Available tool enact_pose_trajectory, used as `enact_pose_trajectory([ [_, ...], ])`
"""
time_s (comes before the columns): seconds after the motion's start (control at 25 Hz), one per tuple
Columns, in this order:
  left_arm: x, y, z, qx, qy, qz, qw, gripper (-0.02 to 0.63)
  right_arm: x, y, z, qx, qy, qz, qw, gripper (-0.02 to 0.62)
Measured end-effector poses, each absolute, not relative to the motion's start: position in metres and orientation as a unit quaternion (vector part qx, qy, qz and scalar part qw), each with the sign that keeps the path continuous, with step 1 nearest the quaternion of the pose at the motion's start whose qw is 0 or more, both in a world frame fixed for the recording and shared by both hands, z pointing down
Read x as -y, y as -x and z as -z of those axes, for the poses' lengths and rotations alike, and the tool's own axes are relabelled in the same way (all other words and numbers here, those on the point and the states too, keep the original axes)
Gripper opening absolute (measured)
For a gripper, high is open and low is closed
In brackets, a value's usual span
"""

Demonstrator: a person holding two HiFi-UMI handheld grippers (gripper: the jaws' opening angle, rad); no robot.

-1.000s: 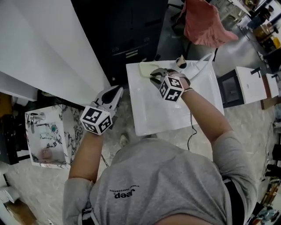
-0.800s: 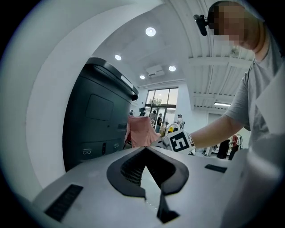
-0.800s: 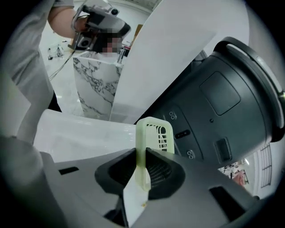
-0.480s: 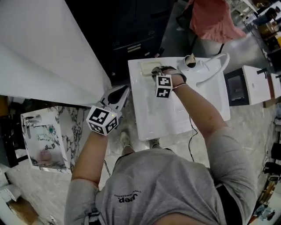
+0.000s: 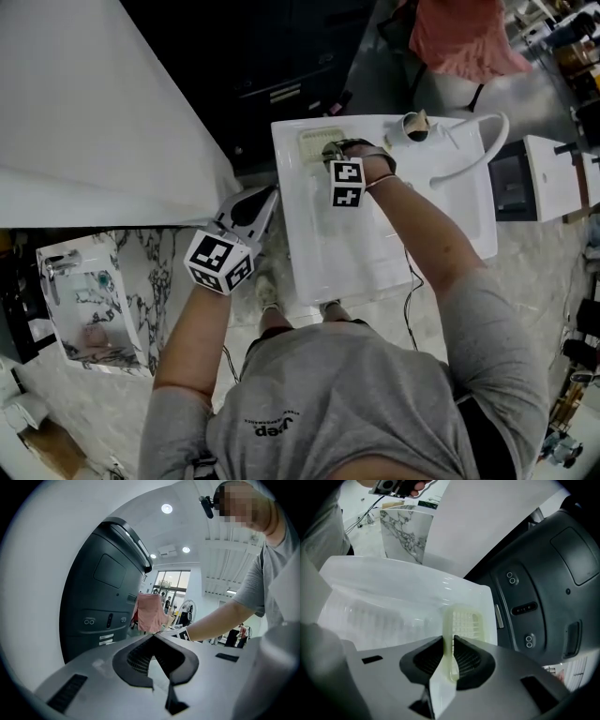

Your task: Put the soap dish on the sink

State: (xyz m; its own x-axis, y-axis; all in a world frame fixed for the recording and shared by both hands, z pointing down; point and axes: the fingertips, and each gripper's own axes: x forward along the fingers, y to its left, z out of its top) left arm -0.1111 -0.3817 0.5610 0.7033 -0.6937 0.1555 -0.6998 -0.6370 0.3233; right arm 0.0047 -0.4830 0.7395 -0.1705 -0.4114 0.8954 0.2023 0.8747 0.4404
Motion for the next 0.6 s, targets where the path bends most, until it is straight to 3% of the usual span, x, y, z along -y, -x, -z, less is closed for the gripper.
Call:
enact_pose_trajectory([
  [0.6,0.377,0.104,-0.565,0.380,-0.906,-0.009,0.189,0.014,0.480,-0.004,-0.751,0.731,-0.076,0.223,0.640,0.152],
])
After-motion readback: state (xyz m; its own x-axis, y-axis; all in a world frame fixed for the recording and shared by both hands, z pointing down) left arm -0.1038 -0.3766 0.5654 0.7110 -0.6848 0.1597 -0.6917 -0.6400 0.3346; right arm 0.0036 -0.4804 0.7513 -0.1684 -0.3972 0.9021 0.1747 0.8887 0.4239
